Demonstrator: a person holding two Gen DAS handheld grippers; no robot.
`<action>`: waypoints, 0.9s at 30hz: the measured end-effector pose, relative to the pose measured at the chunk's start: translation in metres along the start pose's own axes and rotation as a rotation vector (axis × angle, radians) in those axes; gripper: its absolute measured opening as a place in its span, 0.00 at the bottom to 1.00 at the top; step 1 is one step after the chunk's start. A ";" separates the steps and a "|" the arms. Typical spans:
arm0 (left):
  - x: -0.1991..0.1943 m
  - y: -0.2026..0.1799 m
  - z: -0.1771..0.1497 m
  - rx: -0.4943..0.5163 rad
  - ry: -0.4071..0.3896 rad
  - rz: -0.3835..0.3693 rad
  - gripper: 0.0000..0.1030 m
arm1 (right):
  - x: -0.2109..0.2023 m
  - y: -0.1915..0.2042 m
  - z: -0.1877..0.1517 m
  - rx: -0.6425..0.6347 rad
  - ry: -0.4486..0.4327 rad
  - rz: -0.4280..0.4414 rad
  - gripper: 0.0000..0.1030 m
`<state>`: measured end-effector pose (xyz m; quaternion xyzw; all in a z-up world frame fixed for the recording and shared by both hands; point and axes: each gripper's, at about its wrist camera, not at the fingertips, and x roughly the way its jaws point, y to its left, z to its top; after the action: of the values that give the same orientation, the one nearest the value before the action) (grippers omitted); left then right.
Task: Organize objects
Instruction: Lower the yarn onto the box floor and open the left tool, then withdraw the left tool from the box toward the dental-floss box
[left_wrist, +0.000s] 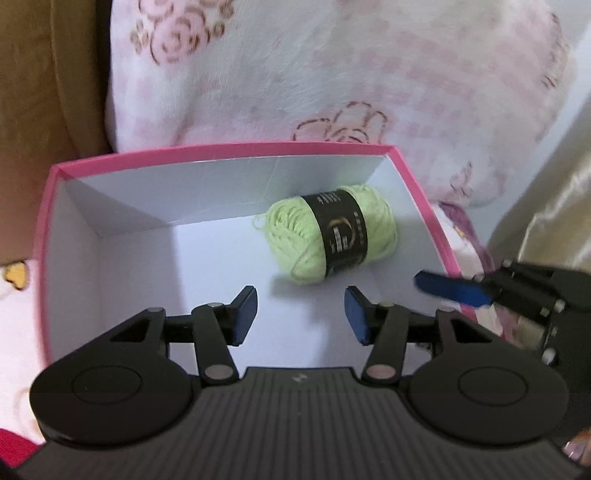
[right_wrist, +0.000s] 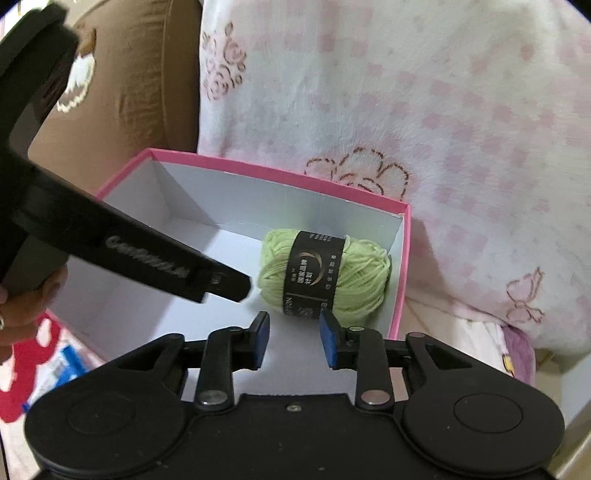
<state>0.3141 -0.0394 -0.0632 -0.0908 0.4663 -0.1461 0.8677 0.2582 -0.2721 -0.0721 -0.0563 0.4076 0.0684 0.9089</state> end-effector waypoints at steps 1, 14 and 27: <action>-0.009 -0.001 -0.003 0.014 0.003 -0.002 0.50 | -0.004 0.001 0.001 0.005 -0.004 0.001 0.37; -0.136 -0.014 -0.043 0.159 -0.013 -0.048 0.61 | -0.117 0.033 -0.020 0.003 -0.067 0.062 0.56; -0.210 -0.030 -0.104 0.248 0.017 -0.018 0.71 | -0.183 0.061 -0.039 -0.014 -0.119 0.069 0.82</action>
<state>0.1124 0.0015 0.0531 0.0146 0.4514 -0.2111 0.8669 0.0990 -0.2321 0.0365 -0.0444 0.3543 0.1055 0.9281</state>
